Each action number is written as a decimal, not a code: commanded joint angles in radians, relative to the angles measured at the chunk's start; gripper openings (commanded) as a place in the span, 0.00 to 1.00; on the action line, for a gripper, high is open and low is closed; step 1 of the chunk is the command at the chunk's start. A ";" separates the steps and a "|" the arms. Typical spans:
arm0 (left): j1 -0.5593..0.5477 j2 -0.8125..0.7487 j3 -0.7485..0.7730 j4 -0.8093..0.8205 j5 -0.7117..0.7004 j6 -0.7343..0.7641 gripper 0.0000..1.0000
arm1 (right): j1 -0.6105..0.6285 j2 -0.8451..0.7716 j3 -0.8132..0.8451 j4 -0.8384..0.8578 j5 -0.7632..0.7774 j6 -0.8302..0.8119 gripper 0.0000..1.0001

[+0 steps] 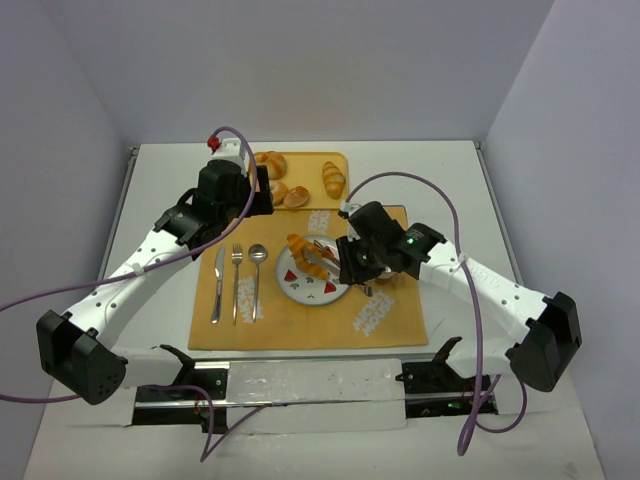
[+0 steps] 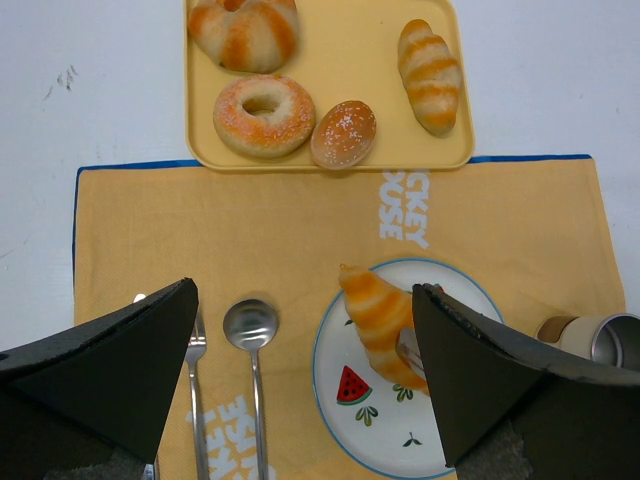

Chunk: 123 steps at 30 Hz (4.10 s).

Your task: Place the bread

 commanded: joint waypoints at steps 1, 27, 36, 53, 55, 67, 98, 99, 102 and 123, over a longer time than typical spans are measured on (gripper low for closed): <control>-0.006 -0.018 0.018 0.019 -0.013 0.002 0.99 | 0.011 -0.076 -0.016 0.001 -0.005 0.017 0.16; -0.008 -0.009 0.020 0.019 -0.011 -0.001 0.99 | 0.032 -0.052 -0.002 -0.062 0.046 0.017 0.50; -0.009 -0.009 0.020 0.016 -0.011 0.000 0.99 | 0.031 -0.061 0.027 -0.080 0.069 0.020 0.52; -0.009 -0.012 0.020 0.016 -0.016 0.002 0.99 | 0.031 -0.075 0.084 -0.109 0.137 0.023 0.52; -0.009 -0.012 0.020 0.014 -0.014 0.002 0.99 | 0.026 -0.075 0.094 -0.109 0.149 0.023 0.52; -0.009 -0.012 0.021 0.014 -0.014 0.005 0.99 | 0.006 -0.041 0.183 -0.111 0.158 0.009 0.51; -0.012 -0.028 0.024 0.021 0.014 0.008 0.99 | -0.712 0.657 0.696 0.122 0.299 0.044 0.52; -0.011 -0.029 0.024 0.019 0.015 0.008 0.99 | -0.716 0.671 0.703 0.124 0.322 0.038 0.52; -0.011 -0.031 0.024 0.018 0.017 0.008 0.99 | -0.735 0.723 0.749 0.113 0.348 0.028 0.53; -0.011 -0.024 0.024 0.021 0.015 0.003 0.99 | -0.835 0.912 0.852 0.078 0.298 -0.043 0.61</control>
